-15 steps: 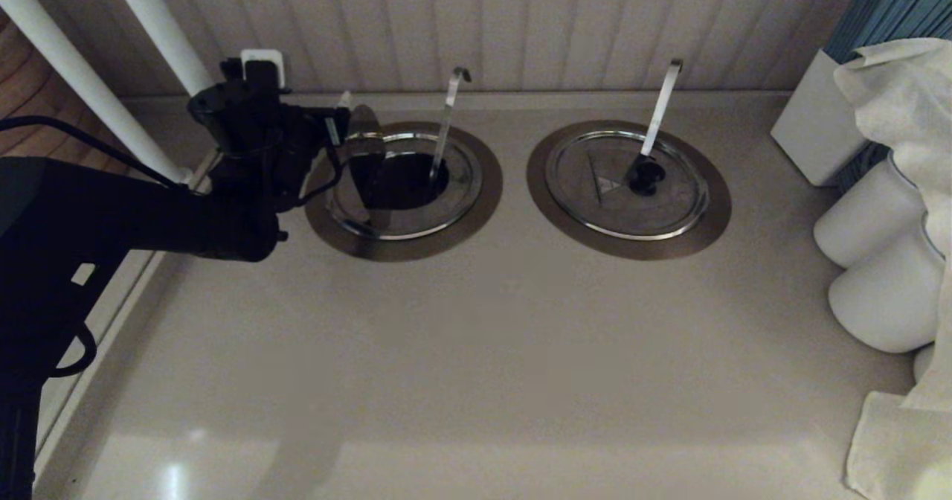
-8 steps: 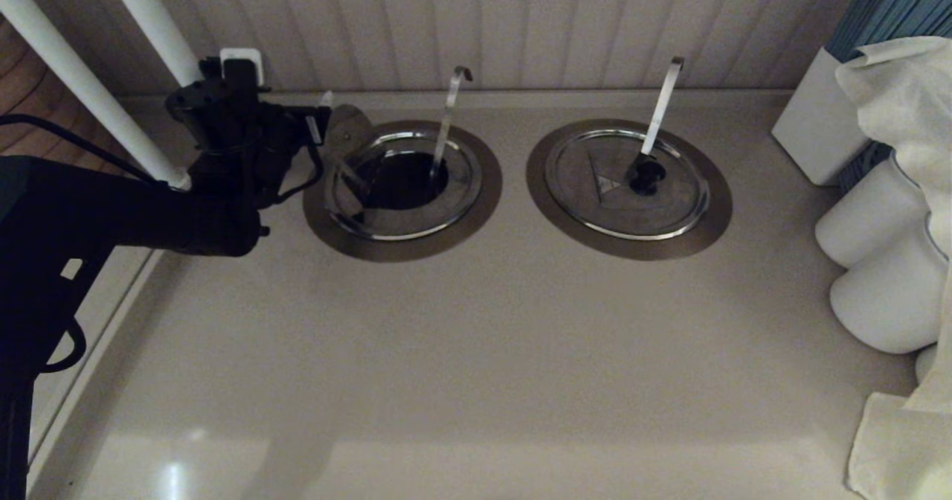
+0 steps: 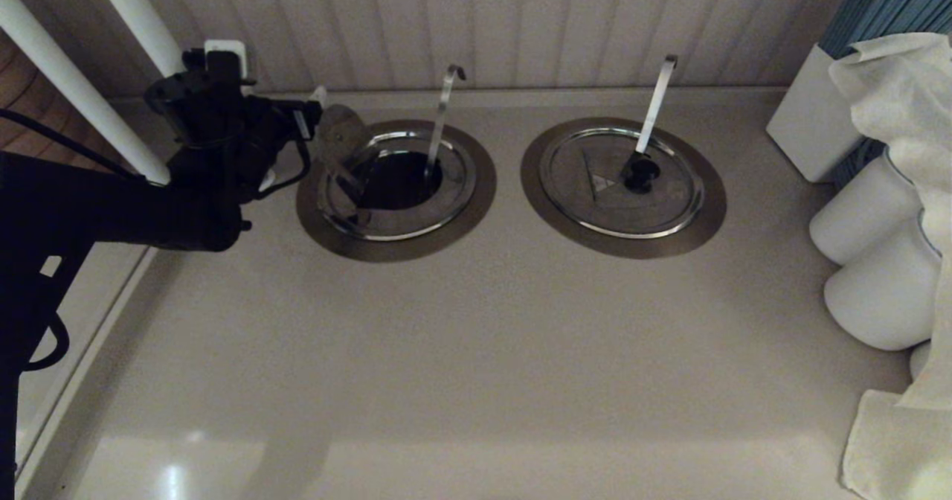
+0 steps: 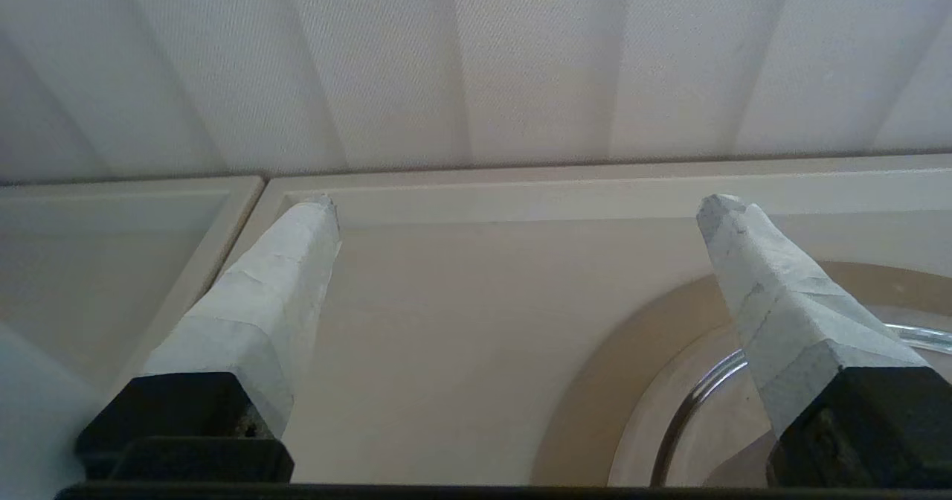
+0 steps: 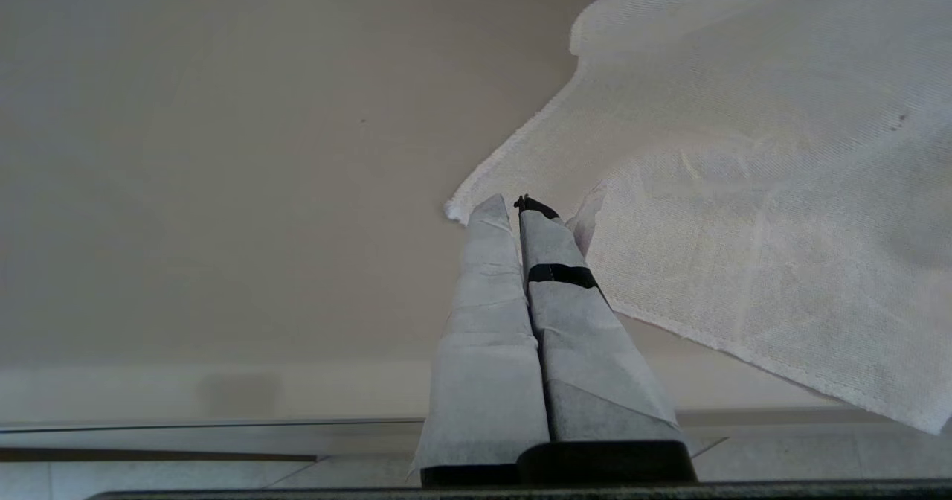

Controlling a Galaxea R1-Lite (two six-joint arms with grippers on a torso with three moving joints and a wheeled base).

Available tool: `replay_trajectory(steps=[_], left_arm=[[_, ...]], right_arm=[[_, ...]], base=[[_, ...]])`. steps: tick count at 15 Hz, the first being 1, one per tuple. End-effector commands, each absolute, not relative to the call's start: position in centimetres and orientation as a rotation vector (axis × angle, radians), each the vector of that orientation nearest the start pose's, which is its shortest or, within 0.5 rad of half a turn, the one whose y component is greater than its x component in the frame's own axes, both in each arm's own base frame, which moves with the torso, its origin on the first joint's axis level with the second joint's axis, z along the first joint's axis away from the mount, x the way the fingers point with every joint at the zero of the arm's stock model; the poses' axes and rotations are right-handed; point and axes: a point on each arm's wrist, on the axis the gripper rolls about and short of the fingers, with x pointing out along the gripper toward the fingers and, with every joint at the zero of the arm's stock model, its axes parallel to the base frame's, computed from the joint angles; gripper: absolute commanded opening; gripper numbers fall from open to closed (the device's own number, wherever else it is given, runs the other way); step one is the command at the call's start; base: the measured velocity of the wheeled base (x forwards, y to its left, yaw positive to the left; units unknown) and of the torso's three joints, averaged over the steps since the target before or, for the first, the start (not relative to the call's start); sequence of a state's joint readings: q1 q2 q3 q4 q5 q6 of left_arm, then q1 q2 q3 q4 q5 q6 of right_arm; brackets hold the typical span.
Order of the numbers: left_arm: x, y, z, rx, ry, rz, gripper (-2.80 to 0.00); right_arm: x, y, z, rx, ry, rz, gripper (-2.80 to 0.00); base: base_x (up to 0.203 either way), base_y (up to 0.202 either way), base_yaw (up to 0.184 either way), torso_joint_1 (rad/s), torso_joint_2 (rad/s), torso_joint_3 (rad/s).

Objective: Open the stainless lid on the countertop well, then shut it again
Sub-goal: Open the lid, then stir with a spoon

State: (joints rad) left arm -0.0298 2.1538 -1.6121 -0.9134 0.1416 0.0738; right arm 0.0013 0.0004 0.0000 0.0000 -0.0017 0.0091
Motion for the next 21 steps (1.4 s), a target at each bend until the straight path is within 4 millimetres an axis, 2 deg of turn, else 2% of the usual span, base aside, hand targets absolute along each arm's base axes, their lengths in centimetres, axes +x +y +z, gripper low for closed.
replay_trajectory(steps=[1, 6, 8, 9, 10, 14, 18, 21], left_arm=[[44.6, -0.5, 26.7, 0.041, -0.38, 0.141, 0.0], [44.6, -0.3, 26.4, 0.047, -0.375, 0.129, 0.0], [44.4, -0.8, 26.5, 0.046, -0.38, 0.118, 0.0], [44.0, -1.9, 27.3, 0.038, -0.38, 0.099, 0.0], [43.7, -2.2, 27.4, 0.024, -0.342, 0.096, 0.0], [44.2, -1.7, 27.5, -0.194, -0.346, 0.084, 0.0], [44.4, -1.8, 26.9, -0.476, -0.25, 0.055, 0.0], [44.5, -2.1, 27.0, -0.527, -0.226, 0.039, 0.0]], right_arm=[[-2.3, 0.0, 7.5, 0.009, 0.0, 0.0, -2.8], [-2.3, 0.0, 7.5, 0.009, 0.0, 0.0, -2.8], [-2.3, 0.0, 7.5, 0.009, 0.0, 0.0, -2.8], [-2.3, 0.0, 7.5, 0.009, 0.0, 0.0, -2.8], [-2.3, 0.0, 7.5, 0.009, 0.0, 0.0, -2.8], [-2.3, 0.0, 7.5, 0.009, 0.0, 0.0, -2.8], [-2.3, 0.0, 7.5, 0.009, 0.0, 0.0, -2.8], [-2.3, 0.0, 7.5, 0.009, 0.0, 0.0, -2.8]], base=[[0.0, 0.0, 0.0, 0.0, 0.0, 0.0], [0.0, 0.0, 0.0, 0.0, 0.0, 0.0], [0.0, 0.0, 0.0, 0.0, 0.0, 0.0], [0.0, 0.0, 0.0, 0.0, 0.0, 0.0], [0.0, 0.0, 0.0, 0.0, 0.0, 0.0], [0.0, 0.0, 0.0, 0.0, 0.0, 0.0], [0.0, 0.0, 0.0, 0.0, 0.0, 0.0], [0.0, 0.0, 0.0, 0.0, 0.0, 0.0]])
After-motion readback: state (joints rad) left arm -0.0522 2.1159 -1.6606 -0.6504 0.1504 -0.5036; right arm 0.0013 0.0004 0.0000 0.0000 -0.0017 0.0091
